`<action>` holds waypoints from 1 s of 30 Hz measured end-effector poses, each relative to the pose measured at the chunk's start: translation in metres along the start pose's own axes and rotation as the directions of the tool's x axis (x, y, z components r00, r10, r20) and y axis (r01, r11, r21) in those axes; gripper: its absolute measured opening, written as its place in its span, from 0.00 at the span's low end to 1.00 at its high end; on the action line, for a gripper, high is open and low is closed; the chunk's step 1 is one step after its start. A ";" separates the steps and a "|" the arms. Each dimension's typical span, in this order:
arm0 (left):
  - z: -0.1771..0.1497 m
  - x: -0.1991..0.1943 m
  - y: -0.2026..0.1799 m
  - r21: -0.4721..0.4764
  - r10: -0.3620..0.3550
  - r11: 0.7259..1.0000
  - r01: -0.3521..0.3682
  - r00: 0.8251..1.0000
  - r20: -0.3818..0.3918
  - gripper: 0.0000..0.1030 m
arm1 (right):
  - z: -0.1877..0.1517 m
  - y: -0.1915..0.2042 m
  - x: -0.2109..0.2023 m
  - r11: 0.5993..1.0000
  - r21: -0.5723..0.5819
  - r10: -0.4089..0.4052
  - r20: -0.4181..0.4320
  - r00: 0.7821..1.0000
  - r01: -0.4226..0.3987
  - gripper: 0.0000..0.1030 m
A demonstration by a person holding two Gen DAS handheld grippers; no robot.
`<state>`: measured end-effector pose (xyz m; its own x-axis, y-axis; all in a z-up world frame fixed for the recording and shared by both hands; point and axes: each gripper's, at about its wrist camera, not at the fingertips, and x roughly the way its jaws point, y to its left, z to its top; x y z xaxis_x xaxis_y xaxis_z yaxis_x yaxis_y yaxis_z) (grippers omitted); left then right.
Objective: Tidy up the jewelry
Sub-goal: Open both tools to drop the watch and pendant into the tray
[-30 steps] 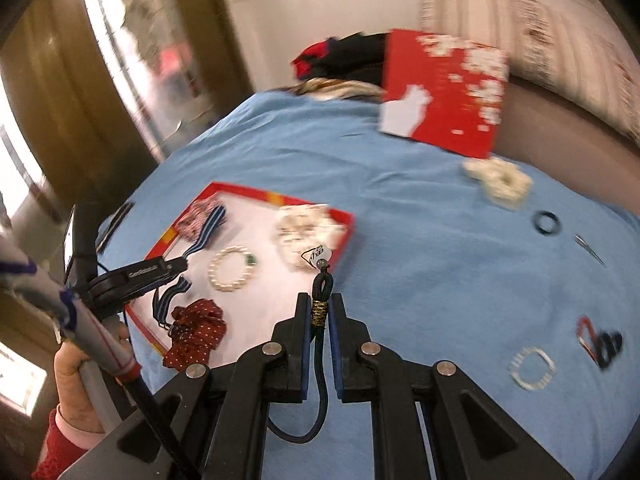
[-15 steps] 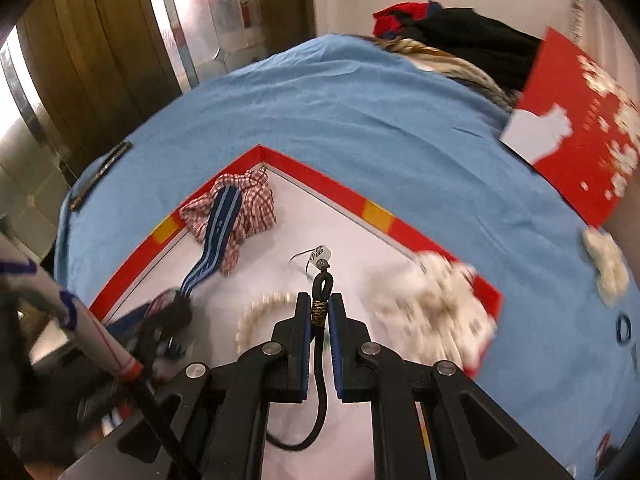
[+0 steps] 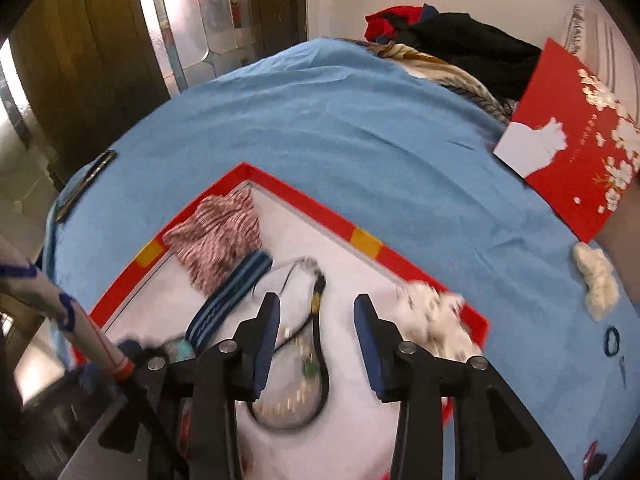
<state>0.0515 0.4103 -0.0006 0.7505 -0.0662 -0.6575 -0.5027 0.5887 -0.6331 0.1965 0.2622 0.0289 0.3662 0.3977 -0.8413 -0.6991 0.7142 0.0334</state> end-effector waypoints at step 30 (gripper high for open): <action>0.000 -0.010 0.022 -0.045 0.133 0.990 -0.131 0.990 0.053 0.67 | -0.132 0.066 -0.080 0.998 -0.040 0.039 -0.032 0.999 -0.040 0.46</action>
<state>0.0331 0.4245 -0.0081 0.6985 0.0558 -0.7134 -0.6155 0.5554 -0.5592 0.0402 0.2020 0.0272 0.3188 0.4064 -0.8563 -0.7375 0.6739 0.0453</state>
